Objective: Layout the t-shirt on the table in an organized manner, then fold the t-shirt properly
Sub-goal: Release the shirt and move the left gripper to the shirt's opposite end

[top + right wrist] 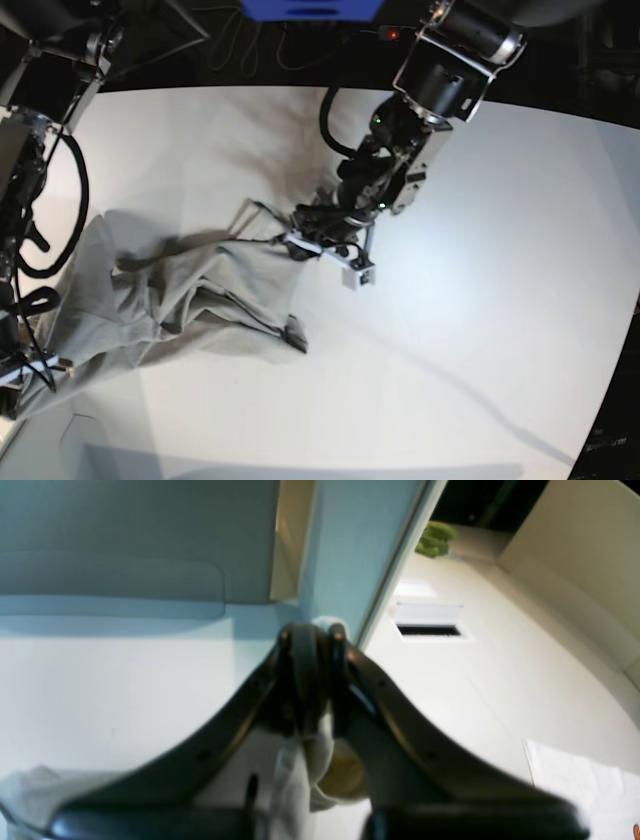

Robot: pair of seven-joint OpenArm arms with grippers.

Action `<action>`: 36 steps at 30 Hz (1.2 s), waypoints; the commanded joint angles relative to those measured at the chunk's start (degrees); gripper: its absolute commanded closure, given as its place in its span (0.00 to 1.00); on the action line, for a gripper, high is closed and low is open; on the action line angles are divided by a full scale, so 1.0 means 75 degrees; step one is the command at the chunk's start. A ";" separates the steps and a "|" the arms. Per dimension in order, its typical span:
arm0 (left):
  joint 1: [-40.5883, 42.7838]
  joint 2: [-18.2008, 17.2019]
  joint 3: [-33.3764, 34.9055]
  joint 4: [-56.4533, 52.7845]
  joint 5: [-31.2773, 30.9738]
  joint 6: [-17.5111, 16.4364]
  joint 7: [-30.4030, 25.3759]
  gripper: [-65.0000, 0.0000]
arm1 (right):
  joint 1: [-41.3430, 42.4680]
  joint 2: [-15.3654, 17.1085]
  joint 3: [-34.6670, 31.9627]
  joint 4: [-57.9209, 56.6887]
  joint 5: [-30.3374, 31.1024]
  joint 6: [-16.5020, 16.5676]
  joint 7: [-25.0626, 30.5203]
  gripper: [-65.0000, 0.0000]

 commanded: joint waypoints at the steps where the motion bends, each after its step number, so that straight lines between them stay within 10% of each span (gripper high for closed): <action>1: -0.0163 0.0015 -0.0149 0.0079 0.0017 0.0013 -0.0040 1.00 | 0.0107 0.0096 0.0027 0.0124 0.0002 0.0017 0.0275 1.00; 12: 0.0294 -0.1568 -0.0758 0.2412 -0.0065 0.0013 -0.0052 1.00 | -0.0010 0.0085 0.0027 0.0018 0.0002 0.0017 0.0275 1.00; 19: 0.1454 -0.2458 -0.3044 0.5014 0.0005 0.0013 -0.0017 1.00 | -0.0256 -0.0150 0.0016 0.0089 0.0002 0.0017 0.0275 1.00; 28: 0.2029 -0.2353 -0.3771 0.5061 0.0005 0.0002 0.0007 0.98 | -0.0830 -0.0607 0.0004 0.0077 0.0002 0.0017 0.0287 1.00; 36: 0.1431 -0.1685 -0.2012 0.3619 0.0017 0.0013 -0.0029 0.41 | -0.0795 -0.0619 0.0016 0.0089 0.0002 0.0017 0.0287 1.00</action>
